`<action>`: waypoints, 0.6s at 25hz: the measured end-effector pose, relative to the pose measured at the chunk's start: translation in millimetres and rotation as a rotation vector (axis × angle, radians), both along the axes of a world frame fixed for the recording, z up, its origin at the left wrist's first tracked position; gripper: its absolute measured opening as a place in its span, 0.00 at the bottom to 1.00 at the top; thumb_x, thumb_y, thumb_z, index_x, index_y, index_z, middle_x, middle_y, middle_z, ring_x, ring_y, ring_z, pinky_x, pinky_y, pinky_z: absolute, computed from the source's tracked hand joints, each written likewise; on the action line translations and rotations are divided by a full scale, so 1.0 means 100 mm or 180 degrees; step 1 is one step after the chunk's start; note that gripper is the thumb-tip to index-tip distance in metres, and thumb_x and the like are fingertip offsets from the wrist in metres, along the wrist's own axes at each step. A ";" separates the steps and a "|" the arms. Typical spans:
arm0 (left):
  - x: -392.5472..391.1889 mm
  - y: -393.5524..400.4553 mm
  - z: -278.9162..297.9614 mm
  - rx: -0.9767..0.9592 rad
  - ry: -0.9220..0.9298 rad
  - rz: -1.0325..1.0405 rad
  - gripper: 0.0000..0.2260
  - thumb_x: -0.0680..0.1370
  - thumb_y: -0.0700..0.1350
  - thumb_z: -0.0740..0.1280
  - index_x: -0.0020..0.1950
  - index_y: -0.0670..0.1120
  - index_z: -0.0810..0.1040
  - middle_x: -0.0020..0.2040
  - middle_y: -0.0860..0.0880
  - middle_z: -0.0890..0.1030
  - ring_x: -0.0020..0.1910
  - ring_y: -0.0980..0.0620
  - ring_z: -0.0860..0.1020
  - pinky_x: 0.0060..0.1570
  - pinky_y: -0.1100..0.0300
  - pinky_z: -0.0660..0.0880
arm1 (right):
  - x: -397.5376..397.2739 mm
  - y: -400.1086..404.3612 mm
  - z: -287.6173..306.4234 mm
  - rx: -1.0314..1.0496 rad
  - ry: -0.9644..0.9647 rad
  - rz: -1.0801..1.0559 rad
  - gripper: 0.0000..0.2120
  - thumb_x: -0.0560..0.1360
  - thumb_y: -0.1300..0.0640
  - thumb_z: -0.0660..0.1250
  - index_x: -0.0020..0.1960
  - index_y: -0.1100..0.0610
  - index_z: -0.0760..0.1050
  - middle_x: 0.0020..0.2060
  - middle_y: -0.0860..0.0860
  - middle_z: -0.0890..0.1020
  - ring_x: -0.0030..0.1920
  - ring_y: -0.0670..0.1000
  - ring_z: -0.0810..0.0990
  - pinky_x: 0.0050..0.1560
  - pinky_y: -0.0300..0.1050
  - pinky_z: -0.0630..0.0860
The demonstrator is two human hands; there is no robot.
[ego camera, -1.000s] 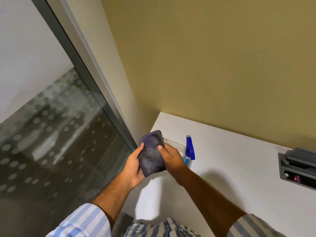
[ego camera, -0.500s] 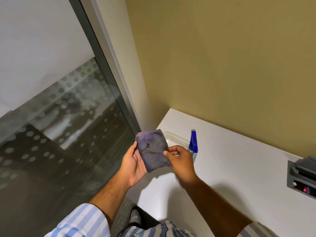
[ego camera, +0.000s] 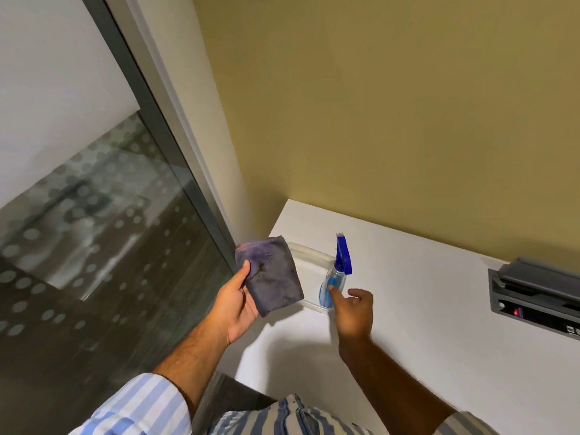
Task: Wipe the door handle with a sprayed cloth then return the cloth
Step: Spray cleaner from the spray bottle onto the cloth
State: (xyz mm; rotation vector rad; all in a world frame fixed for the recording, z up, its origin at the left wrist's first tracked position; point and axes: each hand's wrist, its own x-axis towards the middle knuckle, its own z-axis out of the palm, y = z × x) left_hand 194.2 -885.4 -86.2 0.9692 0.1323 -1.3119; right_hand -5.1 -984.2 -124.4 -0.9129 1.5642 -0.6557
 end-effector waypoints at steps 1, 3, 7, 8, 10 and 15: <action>0.01 0.01 -0.01 0.0007 0.0018 -0.0029 0.19 0.86 0.51 0.63 0.71 0.42 0.81 0.69 0.41 0.85 0.64 0.42 0.86 0.62 0.42 0.84 | -0.01 -0.06 0.03 -0.0174 -0.0028 0.0024 0.27 0.75 0.49 0.80 0.67 0.53 0.71 0.58 0.53 0.80 0.55 0.54 0.81 0.46 0.40 0.80; 0.02 0.04 -0.05 0.0024 0.0082 -0.0071 0.19 0.88 0.51 0.60 0.72 0.42 0.80 0.69 0.41 0.84 0.65 0.43 0.86 0.66 0.41 0.82 | 0.01 -0.23 0.05 -0.0564 -0.0122 0.0347 0.35 0.74 0.49 0.80 0.76 0.51 0.67 0.64 0.48 0.76 0.61 0.52 0.80 0.56 0.44 0.82; 0.02 0.05 -0.04 -0.0034 0.0211 -0.0090 0.21 0.87 0.55 0.60 0.71 0.43 0.82 0.69 0.41 0.85 0.64 0.41 0.87 0.60 0.40 0.84 | 0.16 -0.52 0.09 -0.0886 -0.0270 0.0925 0.27 0.80 0.48 0.75 0.74 0.42 0.69 0.63 0.44 0.78 0.62 0.51 0.80 0.63 0.47 0.79; 0.02 0.06 -0.03 -0.0039 0.0220 -0.0083 0.22 0.87 0.57 0.60 0.72 0.43 0.81 0.69 0.41 0.85 0.64 0.42 0.86 0.59 0.40 0.85 | 0.19 -0.57 0.10 -0.0961 -0.0292 0.1045 0.20 0.81 0.48 0.73 0.69 0.39 0.71 0.59 0.42 0.80 0.61 0.52 0.81 0.61 0.45 0.79; 0.04 0.06 0.00 -0.0041 0.0234 -0.0022 0.25 0.86 0.59 0.59 0.72 0.44 0.81 0.69 0.42 0.84 0.65 0.42 0.86 0.59 0.42 0.85 | 0.23 -0.62 0.18 -0.1157 -0.0229 0.1295 0.11 0.82 0.48 0.71 0.58 0.35 0.73 0.50 0.37 0.81 0.58 0.52 0.83 0.55 0.43 0.79; 0.12 0.02 0.06 -0.0009 0.0122 0.0170 0.24 0.88 0.60 0.58 0.73 0.45 0.80 0.69 0.43 0.85 0.64 0.43 0.87 0.57 0.45 0.85 | 0.36 -0.53 0.73 -0.1787 -0.0446 0.1346 0.13 0.78 0.38 0.70 0.62 0.33 0.78 0.53 0.38 0.86 0.53 0.41 0.86 0.51 0.33 0.80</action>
